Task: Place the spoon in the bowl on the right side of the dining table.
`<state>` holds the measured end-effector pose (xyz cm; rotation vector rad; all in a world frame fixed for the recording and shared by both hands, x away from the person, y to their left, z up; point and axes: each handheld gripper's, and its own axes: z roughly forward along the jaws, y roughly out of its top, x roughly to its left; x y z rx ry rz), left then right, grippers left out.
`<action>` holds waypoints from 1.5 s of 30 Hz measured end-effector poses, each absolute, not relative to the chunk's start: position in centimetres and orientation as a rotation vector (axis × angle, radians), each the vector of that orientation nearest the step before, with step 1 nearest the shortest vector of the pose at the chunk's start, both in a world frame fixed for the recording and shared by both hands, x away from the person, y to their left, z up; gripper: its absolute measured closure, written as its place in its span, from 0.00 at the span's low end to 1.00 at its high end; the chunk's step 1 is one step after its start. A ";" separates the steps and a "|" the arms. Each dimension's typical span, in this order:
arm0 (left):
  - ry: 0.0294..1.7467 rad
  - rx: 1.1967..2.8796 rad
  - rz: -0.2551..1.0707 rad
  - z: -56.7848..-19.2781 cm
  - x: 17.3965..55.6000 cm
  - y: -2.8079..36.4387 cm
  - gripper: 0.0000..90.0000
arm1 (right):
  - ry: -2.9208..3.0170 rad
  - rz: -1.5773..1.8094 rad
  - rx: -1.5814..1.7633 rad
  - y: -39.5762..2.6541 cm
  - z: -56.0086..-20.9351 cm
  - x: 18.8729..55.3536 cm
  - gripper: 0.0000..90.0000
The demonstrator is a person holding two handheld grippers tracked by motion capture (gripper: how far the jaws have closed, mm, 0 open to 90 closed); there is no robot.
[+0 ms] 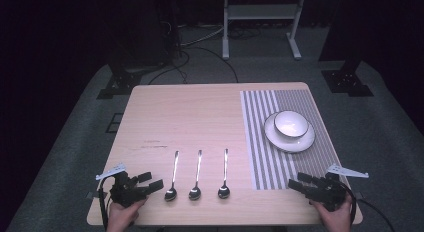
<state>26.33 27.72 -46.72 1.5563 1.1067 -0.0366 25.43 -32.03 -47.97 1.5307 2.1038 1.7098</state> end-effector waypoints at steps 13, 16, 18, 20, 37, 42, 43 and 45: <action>1.081 1.566 -0.073 -46.6 26.4 26.3 0.02 | 2.108 1.719 1.522 -31.9 -47.6 25.7 0.29; 1.073 1.565 -0.082 -46.5 26.4 25.8 0.02 | 2.108 1.721 1.523 -31.9 -47.5 25.8 0.29; 1.061 1.567 -0.091 -46.5 26.5 25.4 0.02 | 2.108 1.723 1.523 -31.9 -47.5 25.8 0.29; 1.052 1.576 -0.106 -46.4 26.6 24.9 0.02 | 2.106 1.725 1.526 -31.8 -47.5 25.8 0.29; 0.943 1.654 -0.238 -46.1 27.5 20.1 0.02 | 2.134 1.710 1.522 -31.2 -47.6 26.1 0.29; 0.913 1.666 -0.276 -46.0 27.6 18.9 0.02 | 2.139 1.707 1.523 -31.1 -47.6 26.0 0.29; 0.894 1.672 -0.295 -45.8 27.6 18.1 0.02 | 2.143 1.703 1.520 -31.1 -47.5 26.0 0.29; 0.887 1.673 -0.299 -45.7 27.7 17.9 0.02 | 2.142 1.705 1.520 -31.2 -47.5 26.1 0.29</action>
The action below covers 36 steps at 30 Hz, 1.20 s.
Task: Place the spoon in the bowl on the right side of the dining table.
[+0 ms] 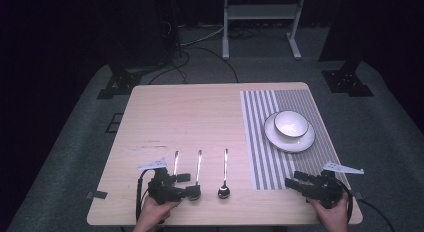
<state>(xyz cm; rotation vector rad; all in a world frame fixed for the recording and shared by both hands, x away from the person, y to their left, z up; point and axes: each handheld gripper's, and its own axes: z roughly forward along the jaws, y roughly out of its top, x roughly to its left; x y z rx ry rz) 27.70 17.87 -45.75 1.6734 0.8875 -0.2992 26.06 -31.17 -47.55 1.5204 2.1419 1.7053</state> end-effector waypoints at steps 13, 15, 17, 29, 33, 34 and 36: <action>0.842 1.677 -0.415 -46.0 28.4 14.5 0.02 | 2.141 1.708 1.526 -31.4 -47.5 26.0 0.29; 0.838 1.687 -0.434 -46.3 28.5 14.0 0.02 | 2.147 1.703 1.519 -31.3 -47.6 26.1 0.29; 0.835 1.687 -0.447 -46.4 28.5 13.7 0.02 | 2.150 1.702 1.522 -31.2 -47.6 26.1 0.29; 0.825 1.736 -0.522 -47.0 28.5 11.0 0.02 | 2.159 1.713 1.525 -31.2 -47.6 26.1 0.29; 0.826 1.750 -0.545 -47.2 28.5 10.4 0.02 | 2.162 1.717 1.527 -31.1 -47.7 26.2 0.29; 0.826 1.750 -0.545 -47.2 28.5 10.4 0.02 | 2.164 1.715 1.527 -31.1 -47.7 26.2 0.29; 0.823 1.756 -0.559 -47.3 28.5 10.1 0.02 | 2.166 1.714 1.528 -31.1 -47.7 26.2 0.29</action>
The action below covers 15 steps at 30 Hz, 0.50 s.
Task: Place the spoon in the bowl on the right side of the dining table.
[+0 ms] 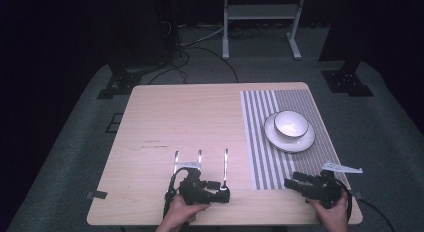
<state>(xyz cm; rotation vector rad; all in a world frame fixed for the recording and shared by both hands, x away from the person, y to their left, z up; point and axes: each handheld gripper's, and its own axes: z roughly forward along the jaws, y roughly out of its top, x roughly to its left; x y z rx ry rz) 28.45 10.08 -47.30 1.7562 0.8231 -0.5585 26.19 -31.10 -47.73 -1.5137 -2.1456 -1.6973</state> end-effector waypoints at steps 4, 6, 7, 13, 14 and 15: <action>0.822 1.774 -0.571 -47.5 28.4 9.7 0.02 | -2.143 -1.697 -1.510 -31.1 -47.8 26.2 0.29; 0.828 1.784 -0.575 -47.7 28.3 9.5 0.02 | -2.136 -1.700 -1.505 -31.0 -47.8 26.2 0.29; 0.827 1.791 -0.575 -47.8 28.3 9.5 0.02 | -2.131 -1.702 -1.501 -31.0 -47.8 26.2 0.29; 0.835 1.803 -0.585 -48.1 28.3 9.2 0.02 | -2.135 -1.697 -1.496 -30.9 -47.8 26.2 0.29; 0.835 1.814 -0.586 -48.2 28.2 9.1 0.02 | -2.137 -1.697 -1.494 -30.9 -47.8 26.2 0.29; 0.840 1.815 -0.586 -48.2 28.2 9.0 0.02 | -2.137 -1.697 -1.494 -30.9 -47.8 26.2 0.29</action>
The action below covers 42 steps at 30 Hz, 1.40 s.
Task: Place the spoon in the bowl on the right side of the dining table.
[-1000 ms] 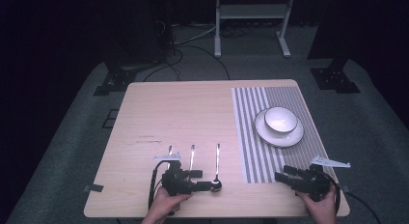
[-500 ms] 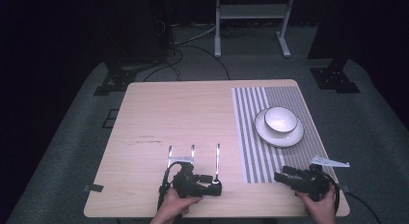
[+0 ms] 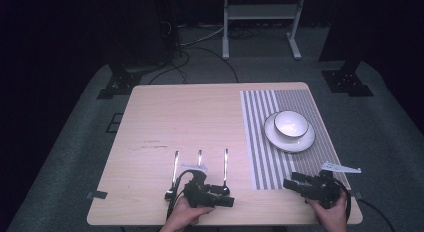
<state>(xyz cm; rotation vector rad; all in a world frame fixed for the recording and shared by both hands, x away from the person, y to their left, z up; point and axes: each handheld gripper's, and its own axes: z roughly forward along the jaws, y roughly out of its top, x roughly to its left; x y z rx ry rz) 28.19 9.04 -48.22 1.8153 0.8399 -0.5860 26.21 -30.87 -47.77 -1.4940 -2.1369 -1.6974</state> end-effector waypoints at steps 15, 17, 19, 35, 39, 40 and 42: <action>0.867 1.855 -0.577 -48.7 28.2 9.1 0.02 | -2.130 -1.696 -1.487 -30.8 -47.7 26.2 0.29; 0.866 1.856 -0.574 -48.7 28.2 9.1 0.02 | -2.120 -1.695 -1.481 -30.7 -47.7 26.3 0.29; 0.865 1.857 -0.572 -48.7 28.2 9.1 0.02 | -2.121 -1.694 -1.471 -30.6 -47.6 26.3 0.29; 0.860 1.853 -0.583 -48.7 28.3 9.3 0.04 | -2.173 -1.616 -1.395 -28.0 -47.2 28.0 0.29; 0.859 1.848 -0.590 -48.8 28.3 9.4 0.04 | -2.188 -1.592 -1.376 -27.3 -46.9 28.6 0.29; 0.859 1.847 -0.595 -48.8 28.4 9.5 0.04 | -2.195 -1.585 -1.371 -27.1 -46.9 28.7 0.29; 0.859 1.848 -0.598 -48.8 28.4 9.5 0.04 | -2.207 -1.568 -1.359 -26.6 -46.8 28.9 0.29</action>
